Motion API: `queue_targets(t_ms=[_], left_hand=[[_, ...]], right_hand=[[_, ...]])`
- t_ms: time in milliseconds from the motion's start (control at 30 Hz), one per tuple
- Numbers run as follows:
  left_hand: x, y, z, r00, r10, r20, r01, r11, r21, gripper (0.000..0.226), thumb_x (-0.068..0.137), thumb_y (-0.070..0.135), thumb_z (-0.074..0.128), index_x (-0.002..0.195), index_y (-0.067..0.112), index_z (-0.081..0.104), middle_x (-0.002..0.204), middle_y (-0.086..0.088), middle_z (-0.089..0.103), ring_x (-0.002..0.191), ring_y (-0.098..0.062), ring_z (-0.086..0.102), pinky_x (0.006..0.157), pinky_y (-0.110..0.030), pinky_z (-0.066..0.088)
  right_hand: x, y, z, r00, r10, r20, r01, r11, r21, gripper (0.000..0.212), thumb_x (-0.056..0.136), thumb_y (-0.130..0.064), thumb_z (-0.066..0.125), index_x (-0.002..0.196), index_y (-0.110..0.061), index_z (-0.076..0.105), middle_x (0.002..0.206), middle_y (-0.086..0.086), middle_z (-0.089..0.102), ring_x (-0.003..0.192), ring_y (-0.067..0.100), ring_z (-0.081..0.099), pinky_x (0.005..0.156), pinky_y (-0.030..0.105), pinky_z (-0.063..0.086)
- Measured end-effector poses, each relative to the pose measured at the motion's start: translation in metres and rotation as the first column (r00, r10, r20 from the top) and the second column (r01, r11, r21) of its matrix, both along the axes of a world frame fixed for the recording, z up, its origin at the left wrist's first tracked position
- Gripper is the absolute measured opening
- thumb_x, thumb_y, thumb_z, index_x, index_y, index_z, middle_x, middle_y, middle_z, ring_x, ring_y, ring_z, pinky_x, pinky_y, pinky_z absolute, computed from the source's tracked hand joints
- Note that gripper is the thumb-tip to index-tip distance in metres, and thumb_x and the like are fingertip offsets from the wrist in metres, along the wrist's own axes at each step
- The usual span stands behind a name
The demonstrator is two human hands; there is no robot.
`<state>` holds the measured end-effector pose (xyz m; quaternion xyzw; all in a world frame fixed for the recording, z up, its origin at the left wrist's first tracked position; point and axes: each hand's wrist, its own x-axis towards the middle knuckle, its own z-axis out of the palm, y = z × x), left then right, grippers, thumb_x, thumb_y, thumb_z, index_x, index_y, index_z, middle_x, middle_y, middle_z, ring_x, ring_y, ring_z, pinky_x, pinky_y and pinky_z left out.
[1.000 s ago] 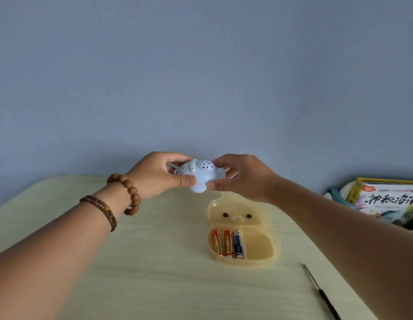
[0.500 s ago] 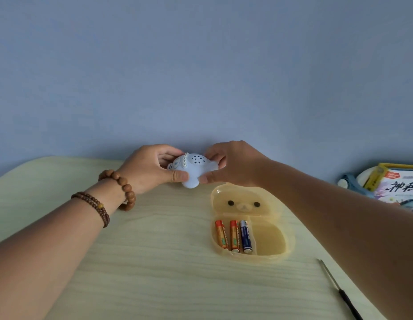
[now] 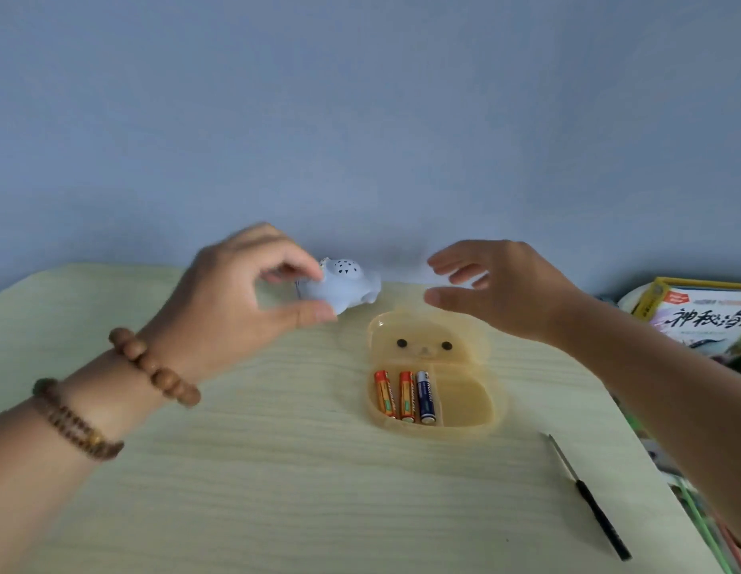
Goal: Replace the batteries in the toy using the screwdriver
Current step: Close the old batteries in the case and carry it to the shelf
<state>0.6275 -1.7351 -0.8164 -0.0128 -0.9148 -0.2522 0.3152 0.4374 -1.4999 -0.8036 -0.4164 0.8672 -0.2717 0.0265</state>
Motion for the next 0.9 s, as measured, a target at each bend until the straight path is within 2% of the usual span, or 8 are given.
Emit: queue_targets(t_ms=[67, 167, 233, 333, 500, 567, 733, 900], left_hand=[[0.015, 0.032, -0.007, 0.977, -0.167, 0.132, 0.178, 0.981, -0.073, 0.036, 0.072, 0.055, 0.079, 0.097, 0.029, 0.075, 0.100, 0.012, 0.066, 0.090, -0.008, 0.064, 0.080, -0.019, 0.050], [0.017, 0.054, -0.026, 0.927, -0.249, 0.280, 0.287, 0.952, -0.106, 0.034, 0.074, 0.052, 0.080, 0.102, 0.033, 0.075, 0.104, 0.017, 0.064, 0.097, -0.002, 0.063, 0.085, -0.022, 0.051], [0.017, 0.061, -0.032, 0.928, -0.255, 0.272, 0.283, 0.956, -0.071, 0.027, 0.076, 0.043, 0.082, 0.100, 0.032, 0.075, 0.102, 0.017, 0.064, 0.093, 0.000, 0.065, 0.084, -0.026, 0.054], [0.023, 0.068, -0.032, 0.942, -0.239, 0.236, 0.259, 0.964, -0.059, 0.014, 0.078, 0.030, 0.083, 0.089, 0.030, 0.074, 0.093, 0.016, 0.066, 0.082, -0.002, 0.065, 0.076, -0.030, 0.055], [0.054, 0.080, -0.028, 0.934, -0.256, 0.249, 0.279, 0.958, -0.063, 0.009, 0.079, 0.034, 0.082, 0.080, 0.030, 0.073, 0.087, 0.019, 0.066, 0.084, -0.001, 0.063, 0.075, -0.024, 0.050], [0.069, 0.087, -0.028, 0.927, -0.281, 0.249, 0.302, 0.952, -0.052, 0.009, 0.080, 0.033, 0.082, 0.079, 0.029, 0.075, 0.086, 0.019, 0.066, 0.083, 0.000, 0.062, 0.075, -0.021, 0.050], [0.099, 0.101, -0.027, 0.918, -0.314, 0.244, 0.332, 0.943, -0.036, 0.009, 0.081, 0.036, 0.080, 0.080, 0.029, 0.074, 0.087, 0.020, 0.065, 0.083, 0.006, 0.060, 0.076, -0.012, 0.047], [0.106, 0.101, -0.025, 0.911, -0.312, 0.269, 0.326, 0.945, -0.010, 0.008, 0.081, 0.034, 0.082, 0.083, 0.030, 0.075, 0.091, 0.020, 0.065, 0.082, 0.004, 0.063, 0.076, -0.013, 0.049]], right_hand=[[0.005, 0.014, -0.011, 0.997, -0.041, 0.059, 0.041, 0.999, 0.015, 0.039, 0.087, -0.047, 0.070, 0.123, -0.032, 0.066, 0.112, -0.017, 0.070, 0.100, -0.001, 0.065, 0.087, 0.020, 0.050], [0.011, 0.022, -0.023, 0.990, -0.104, 0.096, 0.103, 0.995, 0.015, 0.030, 0.093, -0.041, 0.064, 0.122, -0.031, 0.068, 0.110, -0.018, 0.071, 0.101, 0.003, 0.065, 0.089, 0.022, 0.049], [0.016, 0.022, -0.025, 0.987, -0.128, 0.099, 0.129, 0.992, -0.002, 0.027, 0.096, -0.038, 0.062, 0.121, -0.030, 0.069, 0.105, -0.017, 0.070, 0.101, 0.005, 0.064, 0.085, 0.020, 0.049], [0.024, 0.023, -0.024, 0.987, -0.133, 0.090, 0.136, 0.990, -0.030, 0.024, 0.097, -0.034, 0.061, 0.119, -0.028, 0.070, 0.100, -0.017, 0.068, 0.096, 0.004, 0.063, 0.073, 0.008, 0.042], [0.049, 0.036, -0.017, 0.994, -0.089, 0.066, 0.095, 0.990, -0.100, 0.017, 0.095, -0.033, 0.066, 0.111, -0.036, 0.072, 0.083, -0.024, 0.069, 0.086, -0.005, 0.065, 0.074, 0.014, 0.048], [0.062, 0.044, -0.014, 0.997, -0.058, 0.049, 0.063, 0.992, -0.111, 0.016, 0.094, -0.033, 0.067, 0.109, -0.037, 0.074, 0.084, -0.023, 0.072, 0.085, -0.004, 0.068, 0.078, 0.017, 0.051], [0.088, 0.059, -0.015, 0.997, -0.006, 0.081, 0.017, 0.991, -0.134, 0.015, 0.092, -0.030, 0.070, 0.106, -0.034, 0.076, 0.091, -0.021, 0.074, 0.087, -0.013, 0.062, 0.070, -0.003, 0.043], [0.097, 0.061, -0.022, 0.997, -0.015, 0.078, 0.026, 0.990, -0.142, 0.018, 0.092, -0.027, 0.071, 0.109, -0.030, 0.077, 0.091, -0.019, 0.075, 0.087, -0.012, 0.063, 0.071, -0.002, 0.044]])
